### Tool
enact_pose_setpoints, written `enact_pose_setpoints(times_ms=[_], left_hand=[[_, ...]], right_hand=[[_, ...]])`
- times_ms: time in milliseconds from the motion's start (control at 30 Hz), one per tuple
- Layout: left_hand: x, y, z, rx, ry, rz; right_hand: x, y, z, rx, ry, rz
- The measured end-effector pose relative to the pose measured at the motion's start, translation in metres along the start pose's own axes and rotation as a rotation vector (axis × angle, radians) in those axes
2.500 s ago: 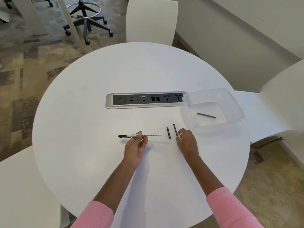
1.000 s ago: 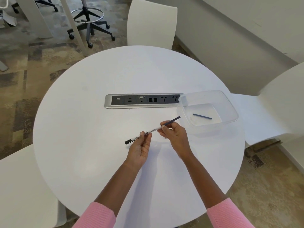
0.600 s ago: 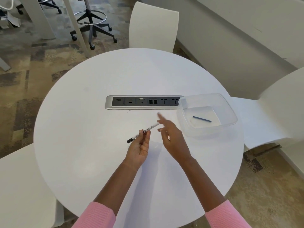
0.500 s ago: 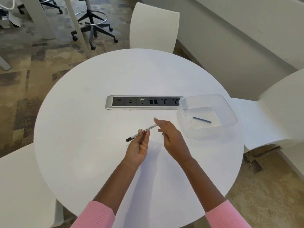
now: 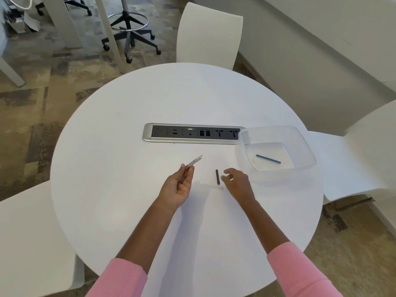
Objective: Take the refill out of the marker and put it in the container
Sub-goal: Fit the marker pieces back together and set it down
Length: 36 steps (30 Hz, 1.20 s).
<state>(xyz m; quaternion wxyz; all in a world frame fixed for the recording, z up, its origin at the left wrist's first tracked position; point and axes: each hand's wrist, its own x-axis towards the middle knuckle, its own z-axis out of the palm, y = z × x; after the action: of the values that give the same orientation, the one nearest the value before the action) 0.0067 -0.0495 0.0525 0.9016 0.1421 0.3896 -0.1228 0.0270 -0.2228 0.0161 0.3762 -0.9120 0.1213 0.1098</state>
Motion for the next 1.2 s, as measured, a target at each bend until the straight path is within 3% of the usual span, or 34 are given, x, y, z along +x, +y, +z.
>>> enact_pose_setpoints(times_ms=[200, 333, 433, 567, 767, 1200], left_hand=[[0.003, 0.003, -0.004, -0.002, 0.023, 0.023], [0.003, 0.007, -0.007, -0.001, 0.031, 0.044], [0.004, 0.009, -0.008, 0.0, 0.038, 0.056], [0.004, 0.009, -0.01, 0.007, 0.044, 0.05], [0.007, 0.007, -0.011, 0.019, 0.052, 0.053], [0.006, 0.004, -0.012, 0.048, 0.054, 0.059]], right_hand=[[0.001, -0.002, 0.018, -0.207, -0.058, 0.008], [0.0, -0.002, 0.023, -0.249, -0.011, -0.008], [0.0, 0.0, 0.02, -0.163, 0.019, 0.02], [-0.007, -0.002, 0.009, 0.151, 0.06, 0.08], [-0.025, -0.026, -0.013, 0.409, 0.09, -0.068], [-0.046, -0.045, -0.021, 0.355, 0.122, -0.228]])
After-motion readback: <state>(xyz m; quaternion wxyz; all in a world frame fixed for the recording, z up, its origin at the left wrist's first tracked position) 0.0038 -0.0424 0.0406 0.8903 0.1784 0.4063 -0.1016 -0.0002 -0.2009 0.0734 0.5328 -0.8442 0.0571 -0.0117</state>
